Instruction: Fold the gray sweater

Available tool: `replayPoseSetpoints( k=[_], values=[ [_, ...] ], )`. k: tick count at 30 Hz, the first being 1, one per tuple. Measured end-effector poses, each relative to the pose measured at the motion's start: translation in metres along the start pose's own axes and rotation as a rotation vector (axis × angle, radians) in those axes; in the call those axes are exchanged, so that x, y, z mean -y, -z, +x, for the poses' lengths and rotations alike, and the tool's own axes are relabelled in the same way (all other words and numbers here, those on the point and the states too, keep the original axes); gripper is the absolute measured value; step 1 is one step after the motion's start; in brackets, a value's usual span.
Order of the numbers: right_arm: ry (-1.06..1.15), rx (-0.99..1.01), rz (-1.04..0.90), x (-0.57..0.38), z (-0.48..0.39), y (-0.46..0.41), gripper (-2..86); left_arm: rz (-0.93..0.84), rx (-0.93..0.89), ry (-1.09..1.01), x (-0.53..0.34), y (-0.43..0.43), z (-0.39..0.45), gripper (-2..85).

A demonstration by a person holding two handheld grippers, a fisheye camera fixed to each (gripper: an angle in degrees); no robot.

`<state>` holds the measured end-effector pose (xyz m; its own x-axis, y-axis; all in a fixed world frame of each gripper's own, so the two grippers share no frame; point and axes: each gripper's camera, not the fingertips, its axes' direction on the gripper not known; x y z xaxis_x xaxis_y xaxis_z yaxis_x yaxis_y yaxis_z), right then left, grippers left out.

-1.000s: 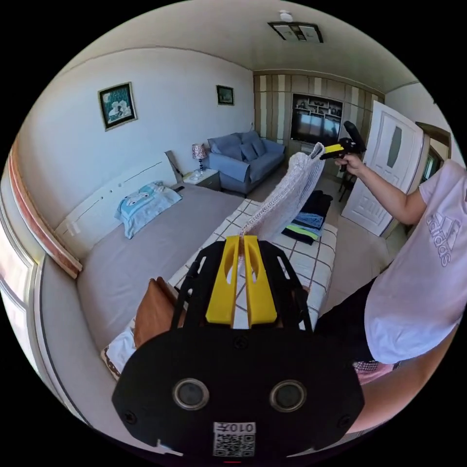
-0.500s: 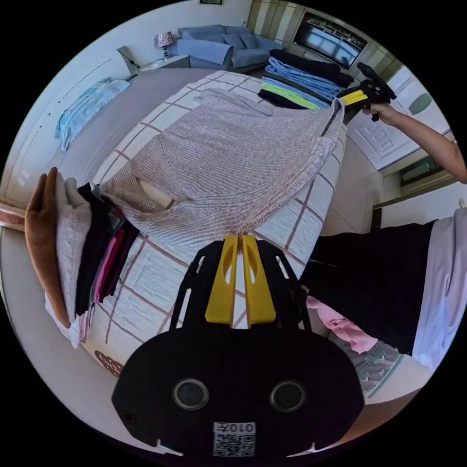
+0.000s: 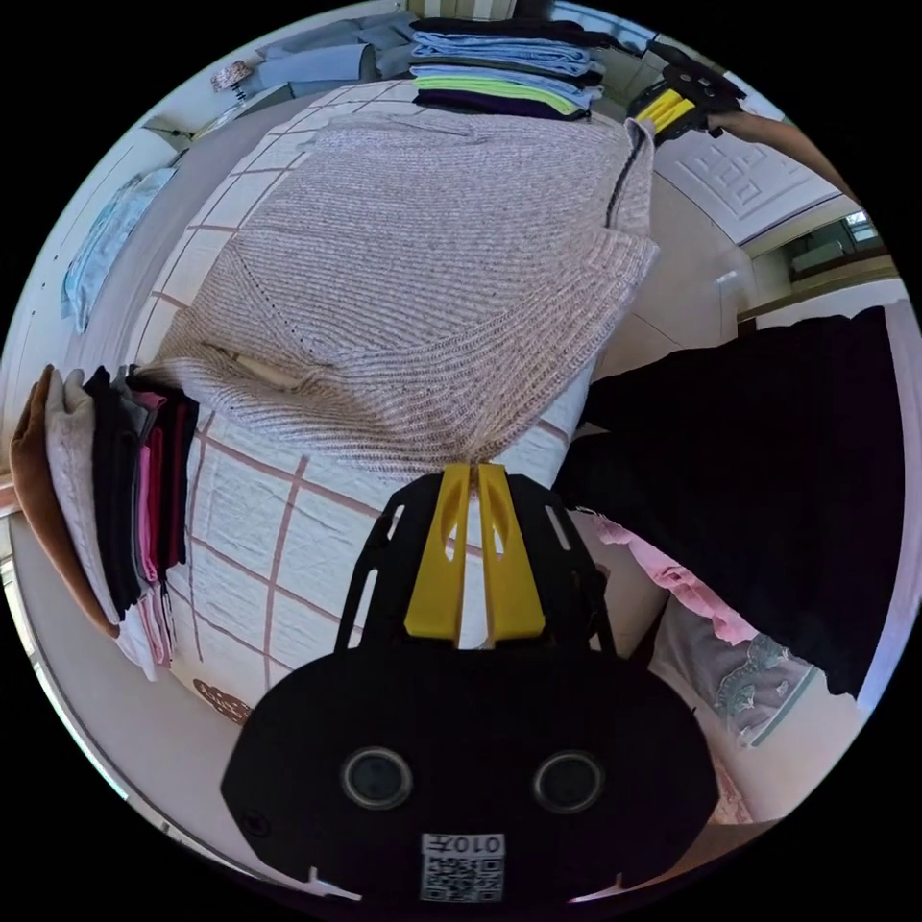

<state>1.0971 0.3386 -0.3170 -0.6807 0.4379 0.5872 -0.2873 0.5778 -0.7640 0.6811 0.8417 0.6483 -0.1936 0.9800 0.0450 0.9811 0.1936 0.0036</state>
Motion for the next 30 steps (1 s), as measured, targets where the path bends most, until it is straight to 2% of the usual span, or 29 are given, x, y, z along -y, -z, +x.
replayPoseSetpoints(
  k=[8,14,16,17,20,22,27,30],
  values=[
    [-0.058,0.056,-0.099,0.016,0.000,-0.088,6.9,-0.034,-0.031,0.078,-0.021,-0.069,0.042,2.5],
    [-0.118,0.211,-0.239,-0.005,-0.004,-0.123,8.5,0.050,-0.219,0.311,-0.073,-0.086,0.059,6.0],
    [-0.149,0.271,-0.259,-0.019,-0.011,-0.127,7.7,0.066,-0.376,0.397,-0.105,-0.092,0.065,7.0],
    [-0.178,0.287,-0.249,-0.025,-0.014,-0.125,7.4,0.078,-0.395,0.427,-0.114,-0.092,0.065,7.2],
    [-0.240,0.282,-0.145,-0.024,-0.015,-0.101,6.9,0.218,-0.321,0.643,-0.155,-0.065,0.041,8.5],
    [-0.248,0.273,-0.076,-0.011,-0.013,-0.087,6.6,0.333,-0.205,0.781,-0.164,-0.040,-0.007,9.7],
    [-0.201,0.209,0.079,0.033,-0.009,-0.052,6.3,0.454,-0.028,0.927,-0.124,-0.017,-0.114,11.2],
    [-0.194,0.184,0.167,0.047,-0.010,-0.036,5.8,0.411,-0.012,0.969,-0.087,-0.027,-0.153,10.7]
  ],
)
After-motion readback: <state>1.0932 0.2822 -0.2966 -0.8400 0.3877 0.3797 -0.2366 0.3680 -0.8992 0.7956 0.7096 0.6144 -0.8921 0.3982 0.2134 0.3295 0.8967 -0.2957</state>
